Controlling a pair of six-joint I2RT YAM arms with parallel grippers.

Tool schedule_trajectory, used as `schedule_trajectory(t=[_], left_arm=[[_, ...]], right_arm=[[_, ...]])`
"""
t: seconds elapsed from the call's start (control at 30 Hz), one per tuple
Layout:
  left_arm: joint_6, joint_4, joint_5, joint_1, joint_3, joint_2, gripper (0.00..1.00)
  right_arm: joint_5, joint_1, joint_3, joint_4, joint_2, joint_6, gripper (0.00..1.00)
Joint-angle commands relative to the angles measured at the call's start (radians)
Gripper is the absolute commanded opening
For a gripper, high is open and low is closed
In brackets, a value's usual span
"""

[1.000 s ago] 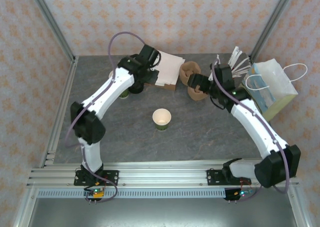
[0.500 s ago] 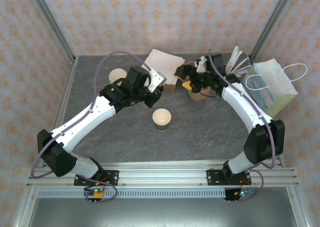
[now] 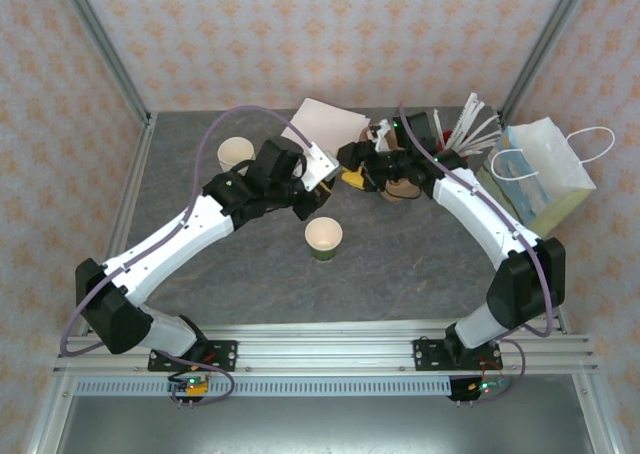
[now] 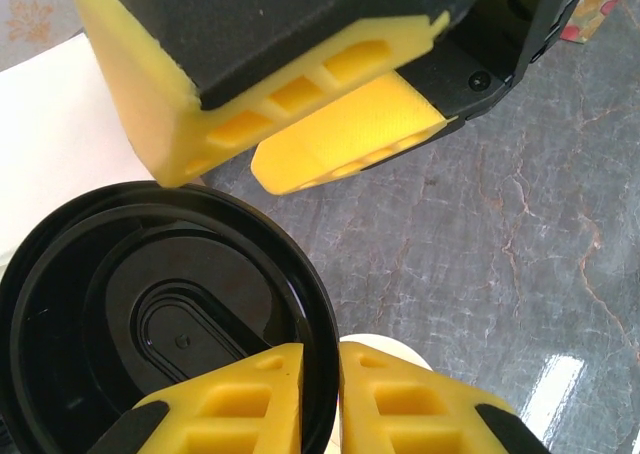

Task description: Pack the takeout coffee

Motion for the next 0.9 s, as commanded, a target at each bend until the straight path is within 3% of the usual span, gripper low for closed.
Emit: schedule_trajectory(t=[0.0,0.57,0.73,0.87], left_arm=[[0.027,-0.005,-0.006,-0.015,0.014,0.011,0.17],[0.030,-0.018,-0.031,-0.027,0.024,0.034,0.18],[0.027,-0.018,-0.035,-0.029,0.022,0.032,0.18],[0.024,-0.016,-0.039,-0.030,0.021,0.025,0.22]], right_arm=[[-0.021,0.012,0.048,0.005,0.005,-0.014,0.53],[0.025,0.034,0.077,-0.102,0.031,-0.101,0.28],[0.046,0.035,0.077,-0.112,0.037,-0.108,0.16],[0.060,0.035,0.085,-0.118,0.038,-0.092,0.13]])
